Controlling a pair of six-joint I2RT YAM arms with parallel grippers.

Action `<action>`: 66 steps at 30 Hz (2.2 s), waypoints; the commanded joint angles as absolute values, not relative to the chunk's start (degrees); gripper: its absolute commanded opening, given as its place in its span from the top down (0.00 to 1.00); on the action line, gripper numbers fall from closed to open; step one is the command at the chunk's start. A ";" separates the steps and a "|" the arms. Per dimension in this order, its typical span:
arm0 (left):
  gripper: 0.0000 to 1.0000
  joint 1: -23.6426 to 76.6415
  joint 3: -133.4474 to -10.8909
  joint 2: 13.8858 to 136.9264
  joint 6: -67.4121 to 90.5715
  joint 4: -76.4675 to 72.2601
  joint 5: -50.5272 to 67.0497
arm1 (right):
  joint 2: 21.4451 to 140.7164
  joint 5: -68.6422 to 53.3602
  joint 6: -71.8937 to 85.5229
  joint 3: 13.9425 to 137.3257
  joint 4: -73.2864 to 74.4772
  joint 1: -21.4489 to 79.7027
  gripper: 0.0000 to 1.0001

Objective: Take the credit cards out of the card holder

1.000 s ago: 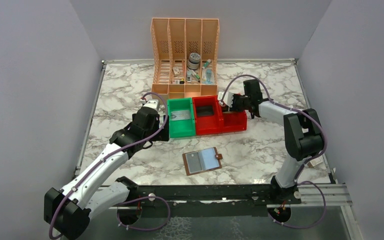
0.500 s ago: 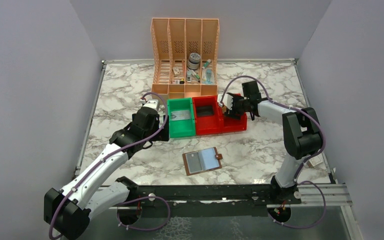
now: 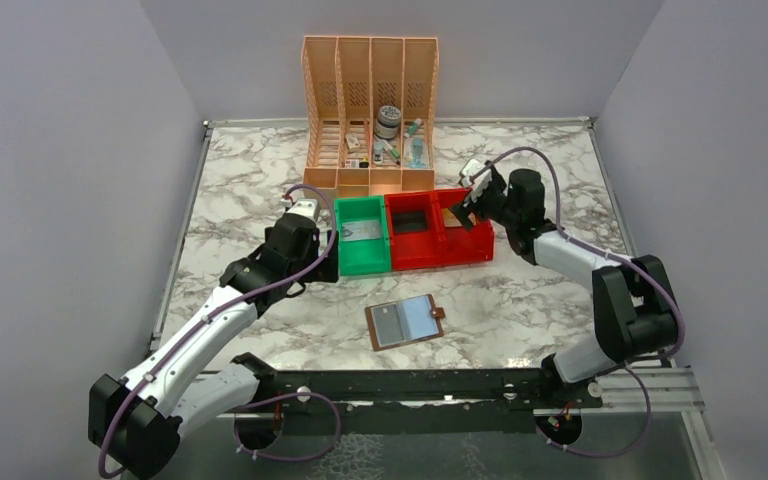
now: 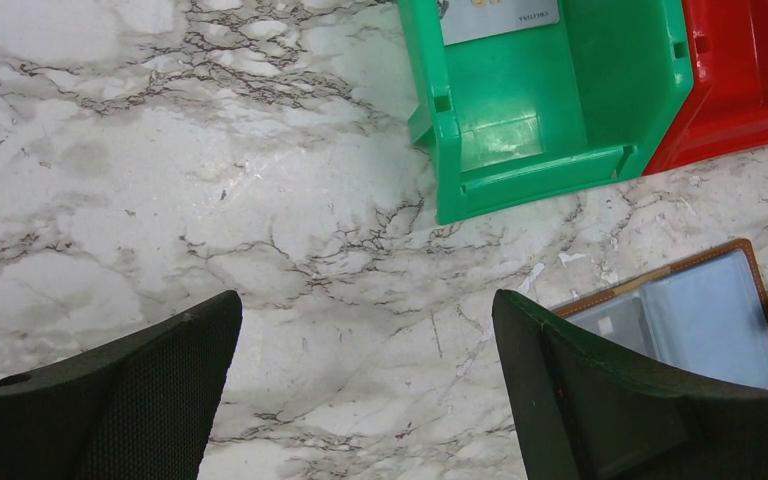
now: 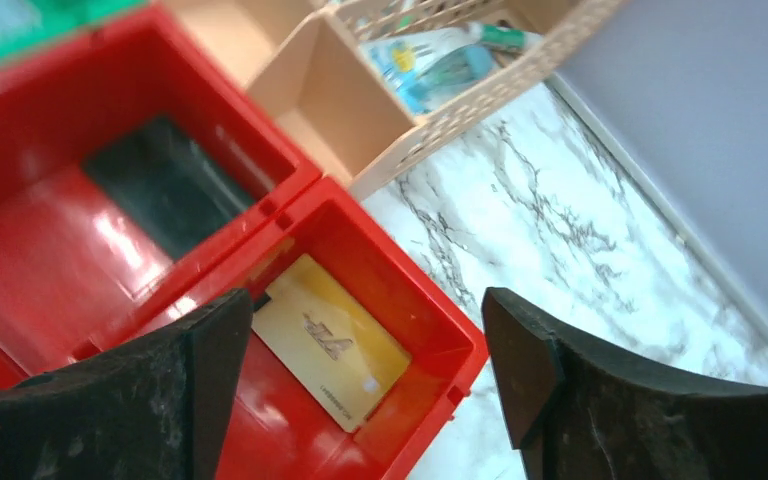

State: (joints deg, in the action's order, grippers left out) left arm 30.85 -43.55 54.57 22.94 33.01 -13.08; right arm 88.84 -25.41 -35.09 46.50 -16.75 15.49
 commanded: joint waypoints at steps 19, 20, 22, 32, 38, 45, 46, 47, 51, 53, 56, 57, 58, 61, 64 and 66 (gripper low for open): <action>0.01 29.65 -43.40 53.20 22.50 32.29 -14.85 | 95.39 -8.51 20.02 62.00 16.25 17.21 0.95; 0.01 29.62 -43.27 52.80 22.50 32.24 -14.79 | 96.23 -7.62 19.69 62.57 16.97 17.54 0.95; 0.01 29.58 -43.17 52.40 22.50 32.28 -14.85 | 97.89 -5.80 19.35 63.61 17.89 18.04 0.95; 0.01 29.18 -43.23 52.82 22.41 32.52 -14.90 | 104.70 -3.03 17.43 68.13 19.80 19.70 0.96; 0.01 28.92 -43.15 52.31 22.50 32.60 -15.36 | 107.08 -0.37 17.73 68.89 19.20 20.57 0.96; 0.01 28.41 -43.17 52.64 22.47 32.60 -15.21 | 107.92 0.32 17.94 68.93 17.46 20.73 0.96; 0.01 28.39 -43.16 52.69 22.42 32.54 -15.12 | 108.12 0.56 17.94 69.01 17.49 20.74 0.96; 0.01 28.38 -43.15 52.77 22.42 32.60 -15.07 | 108.22 0.83 18.05 69.03 17.45 20.82 0.96; 0.01 28.21 -43.15 52.83 22.41 32.60 -15.07 | 108.51 1.63 18.57 68.76 16.85 20.78 0.96; 0.01 28.07 -43.20 52.82 22.41 32.55 -14.99 | 108.58 1.63 19.05 68.64 16.35 20.83 0.96; 0.01 27.95 -43.15 52.88 22.39 32.59 -14.81 | 108.81 0.67 19.52 69.21 16.48 20.91 0.96; 0.01 27.88 -43.15 52.86 22.41 32.55 -14.73 | 108.69 0.51 19.85 69.19 16.40 20.87 0.96; 0.01 27.92 -43.18 52.95 22.35 32.53 -14.64 | 108.42 0.26 20.13 68.99 16.08 20.91 0.96; 0.01 27.79 -43.24 52.98 22.28 32.59 -14.50 | 107.37 -0.30 20.73 68.29 15.31 20.91 0.95; 0.01 27.71 -43.24 52.85 22.32 32.55 -14.35 | 106.40 -0.76 21.26 68.00 15.11 20.87 0.93; 0.01 27.66 -43.24 52.74 22.32 32.53 -14.33 | 104.70 -1.09 21.51 67.18 14.64 20.92 0.91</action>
State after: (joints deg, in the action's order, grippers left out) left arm 28.12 -43.55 53.25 22.94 32.99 -14.52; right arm 107.57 -0.51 20.16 67.68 17.34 20.58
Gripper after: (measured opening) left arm 0.992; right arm 0.071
